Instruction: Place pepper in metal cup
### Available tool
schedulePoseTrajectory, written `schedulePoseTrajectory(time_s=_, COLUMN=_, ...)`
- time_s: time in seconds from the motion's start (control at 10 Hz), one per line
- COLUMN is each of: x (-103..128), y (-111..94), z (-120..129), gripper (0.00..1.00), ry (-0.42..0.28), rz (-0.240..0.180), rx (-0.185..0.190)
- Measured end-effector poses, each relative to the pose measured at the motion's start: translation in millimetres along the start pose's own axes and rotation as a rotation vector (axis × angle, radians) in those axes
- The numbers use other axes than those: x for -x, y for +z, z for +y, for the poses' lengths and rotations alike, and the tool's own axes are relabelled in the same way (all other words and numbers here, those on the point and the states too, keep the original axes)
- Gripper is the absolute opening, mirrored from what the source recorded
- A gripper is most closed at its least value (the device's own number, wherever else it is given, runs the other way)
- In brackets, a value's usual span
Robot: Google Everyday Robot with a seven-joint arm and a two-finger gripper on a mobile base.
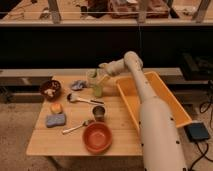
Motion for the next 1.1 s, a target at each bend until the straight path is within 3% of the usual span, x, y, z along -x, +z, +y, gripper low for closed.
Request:
schedulePoseTrajectory(time_s=0.9, x=6, y=24, z=2, gripper=0.8, ry=0.018, rz=-0.028, rx=0.036)
schedulePoseTrajectory(time_s=1.0, x=7, y=26, z=2, gripper=0.78, ry=0.022, rz=-0.033, rx=0.04)
schedulePoseTrajectory(time_s=1.1, x=6, y=27, z=2, gripper=0.7, ry=0.03, rz=-0.043, rx=0.043)
